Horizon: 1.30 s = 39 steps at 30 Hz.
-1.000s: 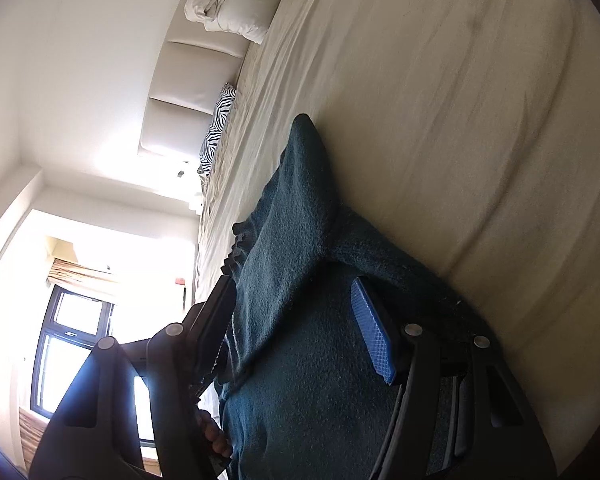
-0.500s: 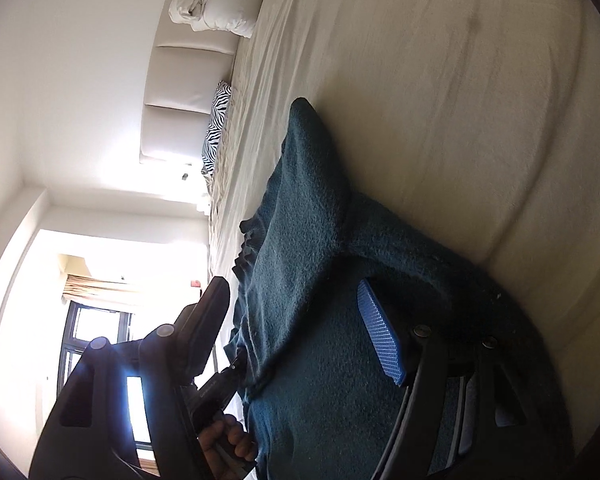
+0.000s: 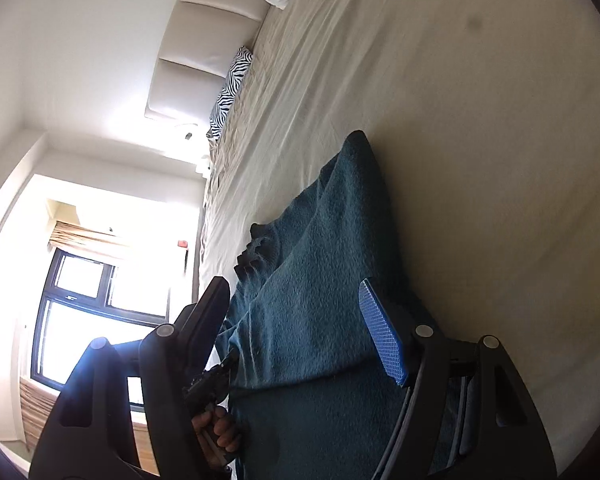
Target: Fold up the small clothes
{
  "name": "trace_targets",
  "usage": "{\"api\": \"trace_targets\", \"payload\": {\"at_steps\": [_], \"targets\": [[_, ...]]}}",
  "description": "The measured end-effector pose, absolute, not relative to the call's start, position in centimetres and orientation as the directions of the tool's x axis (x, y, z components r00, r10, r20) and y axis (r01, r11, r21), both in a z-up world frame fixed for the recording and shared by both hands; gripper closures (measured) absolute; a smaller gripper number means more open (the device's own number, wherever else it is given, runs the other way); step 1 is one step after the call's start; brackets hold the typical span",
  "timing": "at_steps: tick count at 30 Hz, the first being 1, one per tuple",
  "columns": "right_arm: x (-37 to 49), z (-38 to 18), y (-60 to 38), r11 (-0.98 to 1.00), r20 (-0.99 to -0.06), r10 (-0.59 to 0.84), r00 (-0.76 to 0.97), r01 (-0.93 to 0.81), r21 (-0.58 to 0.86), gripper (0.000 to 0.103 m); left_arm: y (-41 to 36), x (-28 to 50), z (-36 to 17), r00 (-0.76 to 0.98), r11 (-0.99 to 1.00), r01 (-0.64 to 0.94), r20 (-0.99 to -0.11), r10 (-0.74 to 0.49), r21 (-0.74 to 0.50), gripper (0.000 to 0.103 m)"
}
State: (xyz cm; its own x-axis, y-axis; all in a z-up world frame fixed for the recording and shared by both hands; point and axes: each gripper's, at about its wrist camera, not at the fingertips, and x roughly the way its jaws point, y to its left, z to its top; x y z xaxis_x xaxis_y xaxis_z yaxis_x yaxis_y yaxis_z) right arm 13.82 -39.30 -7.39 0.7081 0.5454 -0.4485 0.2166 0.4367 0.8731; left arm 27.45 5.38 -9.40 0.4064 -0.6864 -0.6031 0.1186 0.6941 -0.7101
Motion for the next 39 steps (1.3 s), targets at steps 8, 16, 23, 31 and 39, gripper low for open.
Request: {"api": "trace_targets", "payload": {"at_steps": [8, 16, 23, 31, 39], "targets": [[18.5, -8.2, -40.7, 0.394, -0.421, 0.576, 0.701, 0.213, 0.894, 0.036, 5.8, 27.4, -10.0, 0.419, 0.674, 0.139, -0.574, -0.704, -0.725, 0.091], [21.6, -10.1, -41.9, 0.394, -0.452, 0.612, 0.649, 0.245, 0.886, 0.037, 5.7, 27.3, -10.0, 0.434, 0.691, 0.162, -0.578, -0.691, -0.704, 0.091], [17.5, -9.7, -40.4, 0.400, -0.432, 0.668, 0.606, 0.197, 0.895, 0.037, 5.6, 27.2, -9.9, 0.438, 0.695, 0.167, -0.578, -0.688, -0.700, 0.091], [17.8, -9.9, -40.3, 0.396, -0.433, 0.675, 0.597, 0.202, 0.896, 0.037, 5.6, 27.1, -9.9, 0.443, 0.696, 0.172, -0.577, -0.686, -0.697, 0.091], [23.2, -10.6, -43.2, 0.376, -0.450, 0.582, 0.677, 0.266, 0.888, 0.037, 5.7, 27.0, -10.2, 0.450, 0.691, 0.184, -0.565, -0.692, -0.699, 0.091]]}}
